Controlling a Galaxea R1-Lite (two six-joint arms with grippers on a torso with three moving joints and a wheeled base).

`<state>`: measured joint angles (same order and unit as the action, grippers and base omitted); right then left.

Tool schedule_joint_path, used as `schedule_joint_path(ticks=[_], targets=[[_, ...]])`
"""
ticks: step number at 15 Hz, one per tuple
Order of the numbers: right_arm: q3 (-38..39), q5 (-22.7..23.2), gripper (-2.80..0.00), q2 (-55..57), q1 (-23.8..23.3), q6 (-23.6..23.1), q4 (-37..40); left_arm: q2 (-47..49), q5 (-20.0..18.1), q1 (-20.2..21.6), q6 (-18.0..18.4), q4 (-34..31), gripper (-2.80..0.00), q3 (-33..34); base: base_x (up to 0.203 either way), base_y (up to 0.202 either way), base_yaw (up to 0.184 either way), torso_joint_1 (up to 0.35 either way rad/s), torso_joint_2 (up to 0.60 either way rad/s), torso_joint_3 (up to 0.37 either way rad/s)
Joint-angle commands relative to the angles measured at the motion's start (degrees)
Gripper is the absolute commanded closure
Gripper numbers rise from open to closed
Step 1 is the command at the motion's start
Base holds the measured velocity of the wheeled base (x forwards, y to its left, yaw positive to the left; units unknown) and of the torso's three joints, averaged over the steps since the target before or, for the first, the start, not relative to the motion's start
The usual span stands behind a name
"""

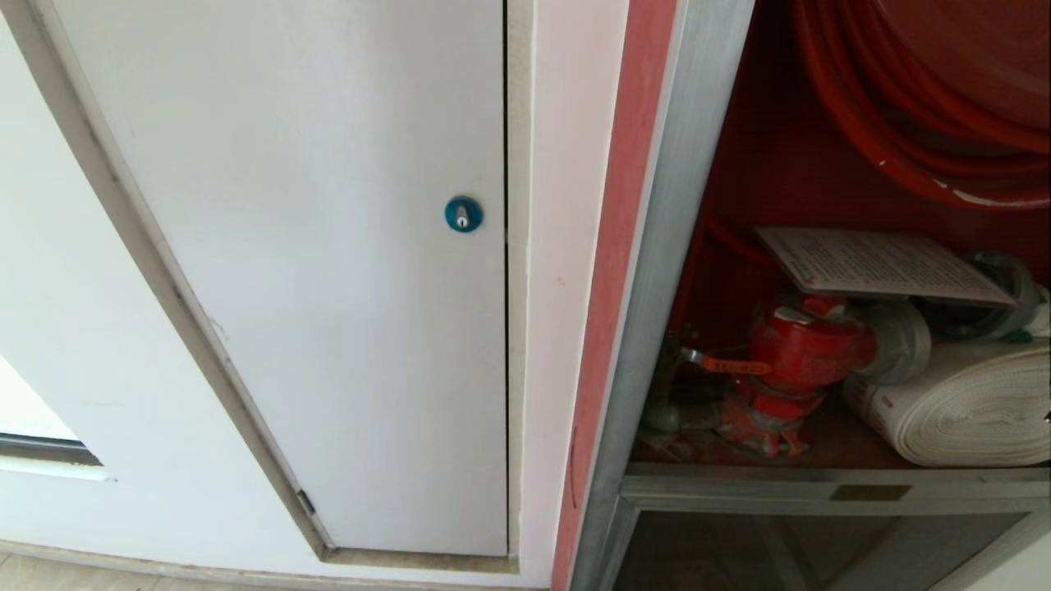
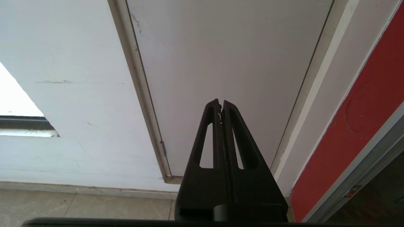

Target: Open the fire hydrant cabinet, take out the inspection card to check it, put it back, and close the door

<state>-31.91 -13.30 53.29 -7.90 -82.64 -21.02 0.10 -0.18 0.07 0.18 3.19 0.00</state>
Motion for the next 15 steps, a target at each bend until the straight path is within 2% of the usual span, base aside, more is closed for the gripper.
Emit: schedule_joint_path(ticks=[1, 6, 9, 15], targets=[[0.01, -0.04, 0.00, -1.79, -0.01, -0.42, 0.57, 0.08, -0.08, 0.01, -0.01, 0.06, 0.00, 1.14, 0.000, 0.000, 0.000, 0.000, 0.00, 0.000], [0.06, 0.03, 0.00, -2.28, -0.01, -0.05, 0.76, 0.08, -0.07, 0.01, -0.01, 0.06, 0.00, 1.14, 0.000, 0.000, 0.000, 0.000, 0.00, 0.000], [-0.23, 0.03, 0.00, -2.53, -0.01, 5.47, 0.89, 0.08, -0.06, 0.01, -0.01, 0.06, 0.00, 1.14, 0.000, 0.000, 0.000, 0.000, 0.00, 0.000], [1.31, 0.12, 0.00, -3.31, 0.03, 20.56, 0.74, 0.08, -0.08, 0.01, -0.01, 0.06, 0.00, 1.14, 0.000, 0.000, 0.000, 0.000, 0.00, 0.000]])
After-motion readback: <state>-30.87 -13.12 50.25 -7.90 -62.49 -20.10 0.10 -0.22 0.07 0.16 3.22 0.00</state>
